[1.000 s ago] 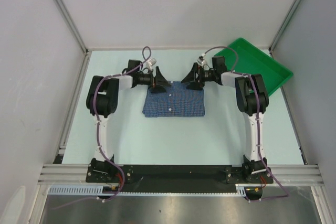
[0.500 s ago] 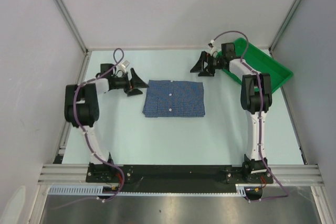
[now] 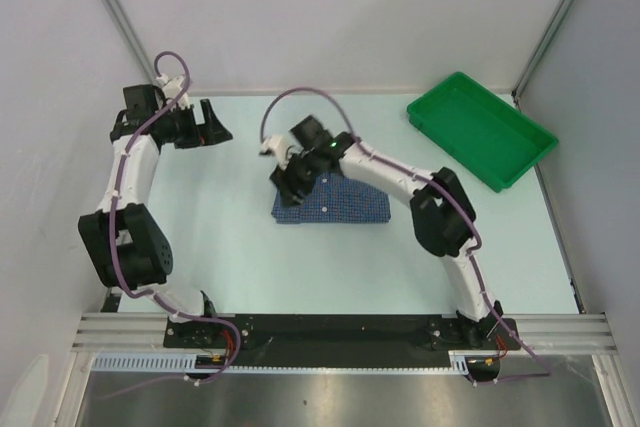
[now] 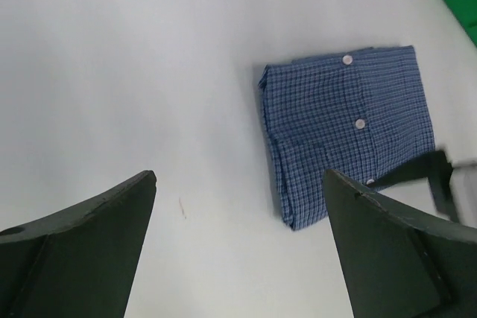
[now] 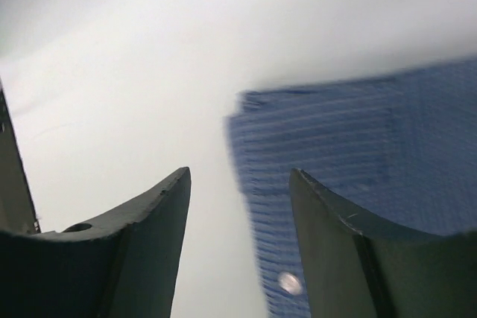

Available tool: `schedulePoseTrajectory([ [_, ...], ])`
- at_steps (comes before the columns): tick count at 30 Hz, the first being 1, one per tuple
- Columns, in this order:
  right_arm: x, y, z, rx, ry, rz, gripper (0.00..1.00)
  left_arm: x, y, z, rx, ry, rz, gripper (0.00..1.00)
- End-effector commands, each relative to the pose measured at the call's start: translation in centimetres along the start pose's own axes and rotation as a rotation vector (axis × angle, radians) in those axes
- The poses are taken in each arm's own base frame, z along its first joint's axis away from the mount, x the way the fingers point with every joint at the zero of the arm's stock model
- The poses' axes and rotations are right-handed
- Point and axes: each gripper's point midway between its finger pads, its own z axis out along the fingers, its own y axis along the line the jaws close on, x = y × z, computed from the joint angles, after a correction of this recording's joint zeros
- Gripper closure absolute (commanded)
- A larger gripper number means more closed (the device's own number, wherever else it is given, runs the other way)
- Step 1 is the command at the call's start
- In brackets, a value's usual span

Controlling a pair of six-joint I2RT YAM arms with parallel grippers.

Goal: Fold and stack the long sleeve shirts
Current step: Fold the shirt

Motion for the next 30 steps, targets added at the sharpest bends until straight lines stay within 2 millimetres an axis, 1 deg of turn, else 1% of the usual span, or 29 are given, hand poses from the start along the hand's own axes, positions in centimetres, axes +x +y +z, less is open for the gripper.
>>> schedulePoseTrajectory([
  [1, 1.9, 1.6, 3.2, 0.055, 0.094, -0.126, 0.41, 1.3, 2.1, -2.9, -0.096, 0.049, -0.038, 0.01],
  [2, 2.1, 1.8, 3.8, 0.057, 0.097, -0.115, 0.42, 1.3, 2.4, -3.2, -0.105, 0.047, -0.031, 0.01],
  [3, 2.7, 2.1, 4.9, 0.053, 0.106, -0.091, 0.45, 1.6, 2.6, -3.3, -0.116, 0.06, -0.026, 0.01],
  [4, 2.6, 2.4, 5.6, 0.056, 0.1, -0.095, 0.45, 1.7, 2.6, -3.4, -0.122, 0.066, -0.016, 0.01],
  [5, 2.9, 3.0, 6.4, 0.065, 0.111, -0.107, 0.46, 2.1, 2.8, -3.5, -0.124, 0.082, -0.01, 0.01],
  [6, 3.1, 3.0, 6.9, 0.079, 0.116, -0.111, 0.46, 2.2, 2.8, -3.5, -0.127, 0.089, -0.008, 0.01],
  [7, 3.4, 2.6, 7.5, 0.107, 0.12, -0.113, 0.46, 2.3, 2.7, -3.6, -0.126, 0.092, -0.006, 0.01],
  [9, 4.2, 2.3, 8.1, 0.13, 0.133, -0.115, 0.46, 2.5, 2.7, -3.8, -0.128, 0.092, 0.0, 0.01],
  [14, 6.5, 1.2, 10.1, 0.159, 0.162, -0.144, 0.45, 2.8, 2.3, -4.1, -0.124, 0.086, 0.013, 0.01],
  [16, 7.4, 1.3, 10.7, 0.148, 0.191, -0.162, 0.54, 3.2, 2.4, -4.2, -0.132, 0.093, 0.019, 0.01],
  [17, 7.9, 1.4, 10.8, 0.14, 0.202, -0.168, 0.72, 3.1, 2.5, -4.4, -0.143, 0.085, 0.033, 0.01],
  [18, 8.7, 1.8, 10.8, 0.128, 0.23, -0.172, 0.82, 3.6, 2.5, -4.4, -0.147, 0.092, 0.032, 0.0],
  [19, 9.5, 2.1, 10.8, 0.11, 0.249, -0.174, 0.9, 3.7, 2.7, -4.5, -0.152, 0.089, 0.035, 0.01],
  [20, 9.8, 2.5, 10.5, 0.086, 0.264, -0.204, 1.0, 3.6, 2.7, -4.5, -0.155, 0.083, 0.04, 0.01],
  [21, 11.9, 3.6, 10.1, 0.02, 0.311, -0.195, 1.0, 4.1, 2.6, -4.3, -0.149, 0.091, 0.034, 0.0],
  [22, 12.7, 4.4, 9.6, -0.026, 0.325, -0.21, 1.0, 4.3, 2.6, -4.3, -0.142, 0.089, 0.034, 0.01],
  [23, 12.4, 5.1, 8.5, -0.081, 0.315, -0.302, 1.0, 4.4, 2.6, -4.2, -0.135, 0.091, 0.031, 0.01],
  [24, 14.5, 6.5, 7.0, -0.162, 0.381, -0.315, 1.0, 5.0, 2.1, -3.8, -0.102, 0.1, 0.02, 0.01],
  [25, 16.5, 8.6, 5.7, -0.287, 0.406, -0.331, 1.0, 5.3, 2.0, -3.6, -0.086, 0.108, 0.014, 0.01],
  [26, 16.8, 9.8, 3.7, -0.34, 0.414, -0.375, 1.0, 5.7, 1.6, -3.4, -0.056, 0.115, 0.004, 0.01],
  [27, 18.8, 11.1, 1.6, -0.452, 0.463, -0.448, 1.0, 6.4, 0.8, -2.9, 0.012, 0.129, -0.02, 0.01],
  [28, 21.5, 12.0, -0.3, -0.513, 0.517, -0.448, 1.0, 7.0, 0.2, -2.4, 0.059, 0.143, -0.039, 0.01],
  [29, 22.6, 12.3, -1.8, -0.548, 0.547, -0.455, 1.0, 7.5, -0.5, -2.1, 0.105, 0.152, -0.061, 0.01],
  [30, 23.2, 12.6, -3.7, -0.595, 0.568, -0.497, 1.0, 9.0, -0.8, -1.2, 0.159, 0.188, -0.114, 0.01],
])
